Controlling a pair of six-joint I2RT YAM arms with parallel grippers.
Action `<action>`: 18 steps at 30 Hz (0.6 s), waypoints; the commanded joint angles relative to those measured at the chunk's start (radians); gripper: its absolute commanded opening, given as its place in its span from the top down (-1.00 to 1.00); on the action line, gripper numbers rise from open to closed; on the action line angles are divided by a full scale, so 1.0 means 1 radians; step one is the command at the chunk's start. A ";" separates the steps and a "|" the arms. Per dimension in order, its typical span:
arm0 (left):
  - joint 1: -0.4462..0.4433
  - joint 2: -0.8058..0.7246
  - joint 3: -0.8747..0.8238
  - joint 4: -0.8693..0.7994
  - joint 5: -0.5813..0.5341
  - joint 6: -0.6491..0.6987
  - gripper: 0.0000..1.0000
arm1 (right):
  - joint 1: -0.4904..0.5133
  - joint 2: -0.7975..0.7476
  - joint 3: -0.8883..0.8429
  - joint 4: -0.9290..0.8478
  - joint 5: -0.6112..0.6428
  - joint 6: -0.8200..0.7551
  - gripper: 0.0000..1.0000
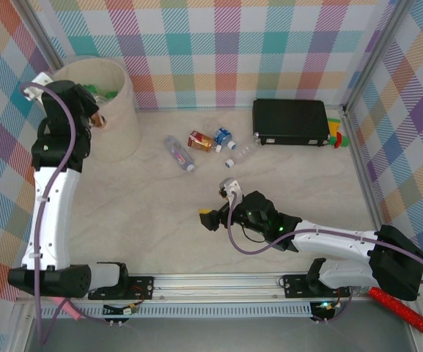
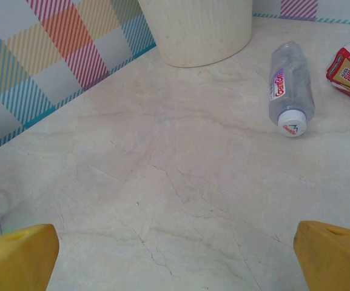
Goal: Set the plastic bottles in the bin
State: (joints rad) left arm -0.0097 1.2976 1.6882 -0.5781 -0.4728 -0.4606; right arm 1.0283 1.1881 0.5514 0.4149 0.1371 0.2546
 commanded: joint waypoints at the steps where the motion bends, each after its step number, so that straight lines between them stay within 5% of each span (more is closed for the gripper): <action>1: 0.071 0.043 0.056 0.065 0.026 -0.126 0.05 | 0.006 -0.015 -0.010 0.037 -0.019 0.019 -0.98; 10: 0.161 0.207 0.200 0.122 0.087 -0.223 0.06 | 0.005 -0.010 -0.009 0.041 -0.021 0.022 -0.98; 18: 0.167 0.440 0.493 0.044 0.082 -0.128 0.02 | 0.005 0.019 0.000 0.040 -0.028 0.021 -0.98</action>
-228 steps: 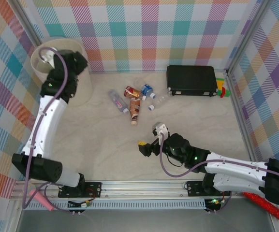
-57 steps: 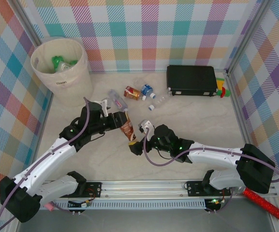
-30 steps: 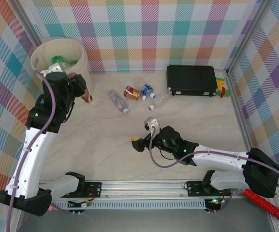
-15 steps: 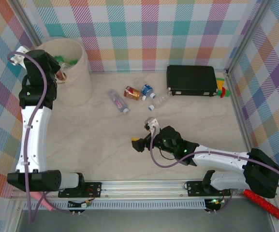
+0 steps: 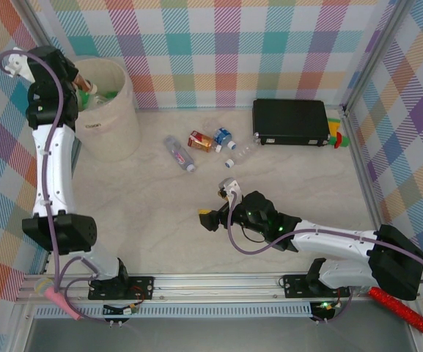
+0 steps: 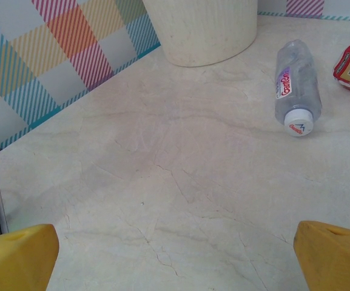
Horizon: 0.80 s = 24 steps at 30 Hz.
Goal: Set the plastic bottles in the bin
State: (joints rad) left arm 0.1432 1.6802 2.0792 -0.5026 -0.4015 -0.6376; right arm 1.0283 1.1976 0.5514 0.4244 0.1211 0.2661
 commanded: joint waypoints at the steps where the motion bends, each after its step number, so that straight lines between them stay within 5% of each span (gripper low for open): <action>1: 0.013 0.091 0.147 -0.059 0.011 0.067 0.02 | 0.005 0.010 -0.001 0.031 -0.014 0.009 -0.98; 4: 0.014 0.170 0.233 -0.122 0.010 0.118 -0.02 | 0.005 0.016 -0.001 0.033 -0.007 0.004 -0.98; 9: 0.014 0.204 0.253 -0.180 0.051 0.159 -0.63 | 0.005 0.033 0.007 0.032 -0.011 0.008 -0.98; 19: -0.011 0.096 0.141 -0.161 0.091 0.167 -0.79 | 0.004 0.025 0.004 0.031 -0.017 0.012 -0.98; 24: -0.068 -0.046 -0.051 -0.086 0.113 0.155 -1.00 | 0.005 0.031 0.006 0.030 -0.008 0.020 -0.98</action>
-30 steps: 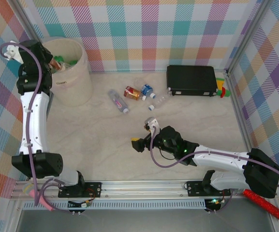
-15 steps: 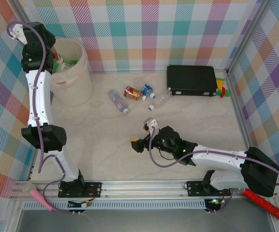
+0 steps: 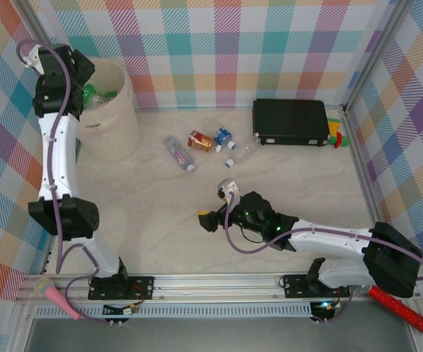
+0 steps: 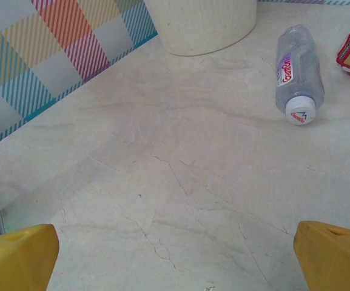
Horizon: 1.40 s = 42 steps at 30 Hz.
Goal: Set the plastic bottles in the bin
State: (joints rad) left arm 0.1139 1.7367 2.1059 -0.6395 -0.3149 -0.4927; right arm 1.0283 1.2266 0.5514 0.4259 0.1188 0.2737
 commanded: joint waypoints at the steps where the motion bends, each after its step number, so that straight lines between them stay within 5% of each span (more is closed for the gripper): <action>1: -0.054 -0.134 -0.128 0.075 0.035 0.012 -0.99 | 0.006 0.005 0.008 0.026 -0.001 0.015 -0.98; 12: -0.336 -0.506 -0.662 0.185 0.014 0.021 -0.99 | 0.002 -0.041 0.019 -0.011 0.099 0.010 -0.98; 18: -0.492 -0.710 -0.883 0.110 -0.017 -0.026 -0.99 | -0.022 -0.032 0.147 -0.199 0.173 0.002 -0.98; 23: -0.600 -0.918 -1.119 0.101 -0.030 -0.091 -0.99 | -0.068 0.009 0.246 -0.288 0.107 0.022 -0.93; 35: -0.729 -1.309 -1.428 -0.072 -0.047 -0.238 -1.00 | -0.173 0.437 0.717 -0.603 0.022 0.016 -0.53; 42: -0.729 -1.414 -1.392 -0.213 -0.075 -0.206 -0.99 | -0.221 0.688 0.920 -0.632 -0.059 0.045 -0.43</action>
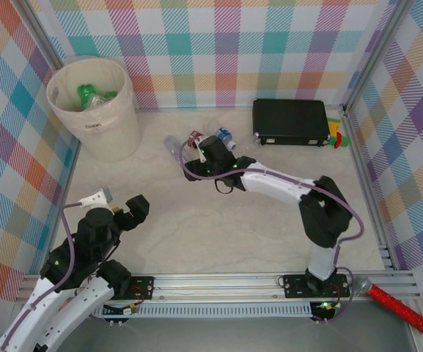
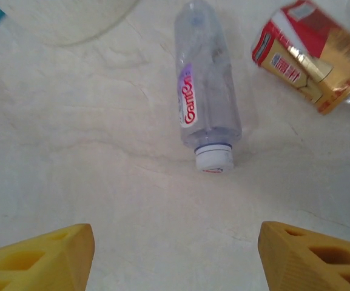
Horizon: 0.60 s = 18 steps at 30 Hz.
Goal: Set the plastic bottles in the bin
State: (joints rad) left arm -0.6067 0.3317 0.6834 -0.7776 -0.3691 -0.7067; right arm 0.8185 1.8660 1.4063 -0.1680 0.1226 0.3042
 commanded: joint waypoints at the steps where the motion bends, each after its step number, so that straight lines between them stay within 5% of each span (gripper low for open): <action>1: -0.008 -0.008 0.040 -0.088 -0.019 0.010 -0.99 | -0.017 0.088 0.104 -0.048 -0.074 0.023 -0.42; 12: -0.008 -0.022 0.041 -0.110 0.036 0.002 -0.99 | -0.045 0.418 0.465 -0.187 -0.119 0.006 -0.38; 18: -0.008 -0.006 0.050 -0.109 0.039 0.010 -0.99 | -0.051 0.461 0.492 -0.195 -0.074 -0.001 -0.46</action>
State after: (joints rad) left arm -0.6067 0.3202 0.7006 -0.8665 -0.3481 -0.7071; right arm 0.7776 2.3119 1.8687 -0.3199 0.0307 0.3126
